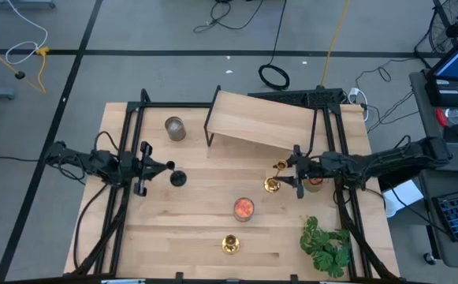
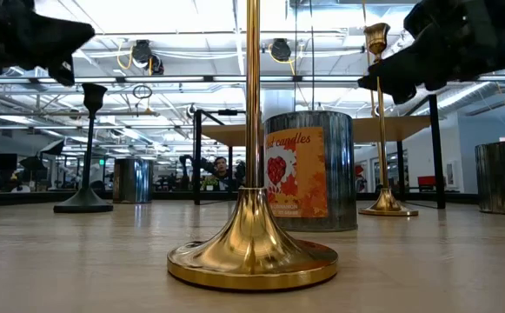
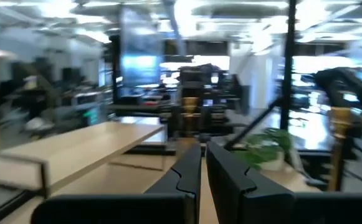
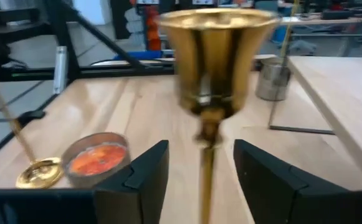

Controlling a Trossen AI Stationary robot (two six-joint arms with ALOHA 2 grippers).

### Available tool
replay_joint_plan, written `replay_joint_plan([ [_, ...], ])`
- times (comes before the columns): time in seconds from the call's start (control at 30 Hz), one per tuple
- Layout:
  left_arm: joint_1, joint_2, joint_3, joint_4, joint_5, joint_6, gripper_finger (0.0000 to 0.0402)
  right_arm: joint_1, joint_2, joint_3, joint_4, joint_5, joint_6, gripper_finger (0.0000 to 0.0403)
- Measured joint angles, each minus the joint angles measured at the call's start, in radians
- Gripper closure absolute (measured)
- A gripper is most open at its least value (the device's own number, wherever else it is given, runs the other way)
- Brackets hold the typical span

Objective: Pick & Place candle stick holders
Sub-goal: Put the top gold candle holder on the shelf

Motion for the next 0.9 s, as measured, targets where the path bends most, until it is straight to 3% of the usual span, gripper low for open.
replay_joint_plan([
  [0.17, 0.0, 0.0, 0.0, -0.022, 0.0, 0.009, 0.0369, 0.0, 0.008, 0.0, -0.003, 0.019, 0.0, 0.0283],
  [0.4, 0.0, 0.0, 0.0, -0.036, -0.001, 0.029, 0.0369, 0.0, 0.001, 0.001, -0.003, 0.017, -0.016, 0.0387],
  [0.73, 0.0, 0.0, 0.0, -0.026, -0.009, 0.062, 0.0368, 0.001, -0.035, 0.02, 0.034, 0.012, 0.011, 0.0393],
  [0.9, 0.0, 0.0, 0.0, -0.016, -0.009, 0.062, 0.0368, 0.002, -0.052, 0.141, -0.046, -0.167, 0.027, 0.0389],
])
